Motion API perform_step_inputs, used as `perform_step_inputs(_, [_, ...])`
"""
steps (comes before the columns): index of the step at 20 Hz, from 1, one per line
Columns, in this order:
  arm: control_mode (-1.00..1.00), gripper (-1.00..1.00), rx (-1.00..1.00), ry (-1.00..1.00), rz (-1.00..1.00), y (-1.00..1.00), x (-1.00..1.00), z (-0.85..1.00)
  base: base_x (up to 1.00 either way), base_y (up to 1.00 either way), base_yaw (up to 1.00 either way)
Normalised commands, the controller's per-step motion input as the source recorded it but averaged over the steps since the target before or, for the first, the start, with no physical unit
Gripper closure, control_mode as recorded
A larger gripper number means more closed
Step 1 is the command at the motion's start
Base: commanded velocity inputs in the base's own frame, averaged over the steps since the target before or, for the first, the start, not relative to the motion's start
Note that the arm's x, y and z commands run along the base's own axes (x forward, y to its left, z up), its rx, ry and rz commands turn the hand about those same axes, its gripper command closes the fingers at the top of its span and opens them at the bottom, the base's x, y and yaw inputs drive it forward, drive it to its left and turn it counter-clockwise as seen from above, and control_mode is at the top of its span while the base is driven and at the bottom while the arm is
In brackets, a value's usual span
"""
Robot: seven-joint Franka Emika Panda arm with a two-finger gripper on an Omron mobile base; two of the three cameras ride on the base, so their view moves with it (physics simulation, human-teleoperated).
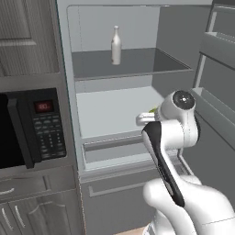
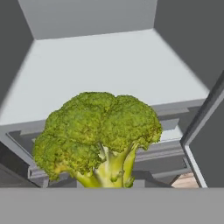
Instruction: Place the liquor and beer on the top shelf of the fridge to keep them out of children's reach, and place the broccoli on lower shelves for easy access.
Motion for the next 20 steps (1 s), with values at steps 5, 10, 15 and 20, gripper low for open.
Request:
perform_step_inputs(5, [-1.0, 1.0, 0.0, 0.09, 0.0, 0.04, 0.77, -0.31, 0.0, 0.0, 0.0])
perform_step_inputs(10, [-1.0, 1.0, 0.0, 0.04, 0.0, 0.0, 0.69, -0.33, 0.0, 0.0, 0.0])
perform_step_inputs(15, [-1.0, 1.0, 0.0, 0.0, 0.0, 0.0, 0.58, -0.37, 0.0, 0.0, 0.0])
perform_step_inputs(20, [-1.0, 1.0, 0.0, 0.0, 0.0, 0.0, 0.58, -0.41, 0.0, 0.0, 0.0])
